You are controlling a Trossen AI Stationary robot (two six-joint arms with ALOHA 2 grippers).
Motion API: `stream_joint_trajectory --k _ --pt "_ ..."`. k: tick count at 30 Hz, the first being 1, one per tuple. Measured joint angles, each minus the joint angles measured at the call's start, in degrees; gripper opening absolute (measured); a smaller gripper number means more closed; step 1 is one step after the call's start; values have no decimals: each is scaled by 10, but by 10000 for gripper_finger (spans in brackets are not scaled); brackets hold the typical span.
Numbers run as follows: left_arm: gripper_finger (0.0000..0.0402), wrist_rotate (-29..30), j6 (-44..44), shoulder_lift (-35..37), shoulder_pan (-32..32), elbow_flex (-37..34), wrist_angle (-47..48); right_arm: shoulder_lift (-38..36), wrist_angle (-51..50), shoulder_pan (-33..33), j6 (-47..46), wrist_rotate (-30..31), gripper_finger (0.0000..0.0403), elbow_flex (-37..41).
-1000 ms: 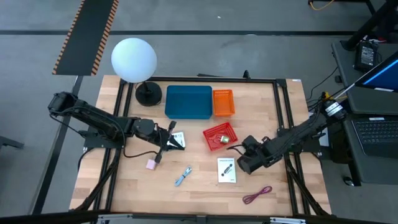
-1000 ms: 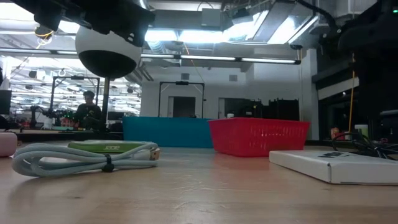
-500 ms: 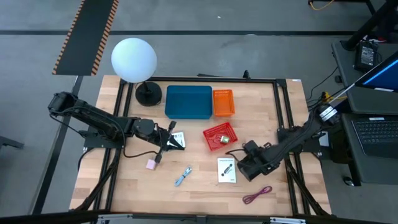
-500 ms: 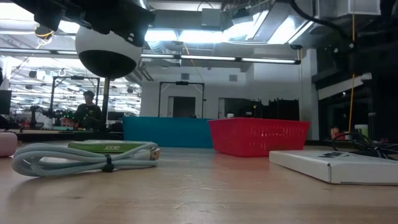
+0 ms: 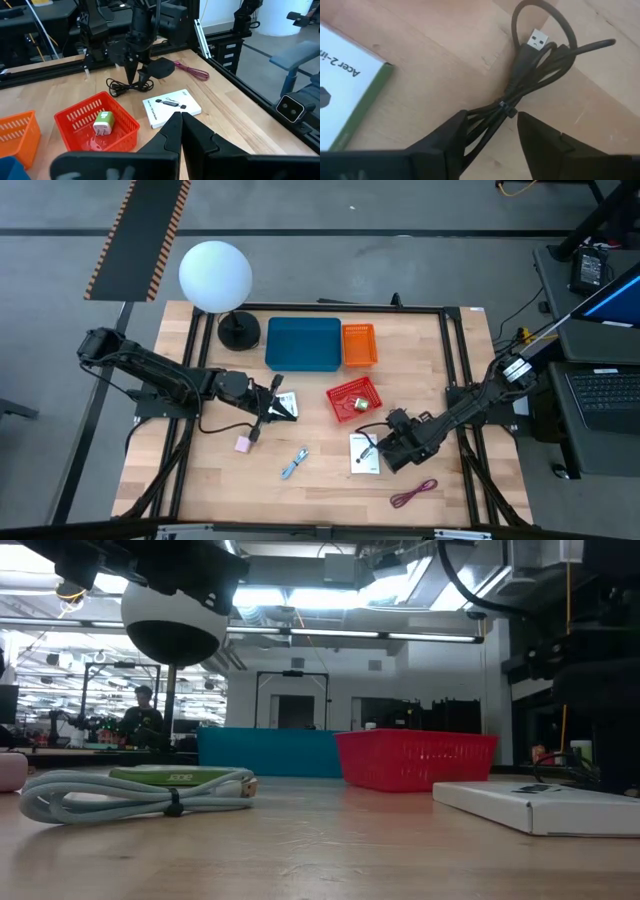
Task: Pick and place items into bin
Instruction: Put the black charger cable into the orange bin
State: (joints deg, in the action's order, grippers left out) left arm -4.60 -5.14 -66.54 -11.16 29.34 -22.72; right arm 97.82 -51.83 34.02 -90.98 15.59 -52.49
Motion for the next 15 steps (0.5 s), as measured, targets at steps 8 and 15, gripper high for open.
stream_joint_trajectory --k 8,15 --pt "3 0 22 0 0 0 0 -1 -16 -1 8 2 77 14" --pt "3 0 16 0 0 0 -1 -12 -55 -2 12 -4 9 16"
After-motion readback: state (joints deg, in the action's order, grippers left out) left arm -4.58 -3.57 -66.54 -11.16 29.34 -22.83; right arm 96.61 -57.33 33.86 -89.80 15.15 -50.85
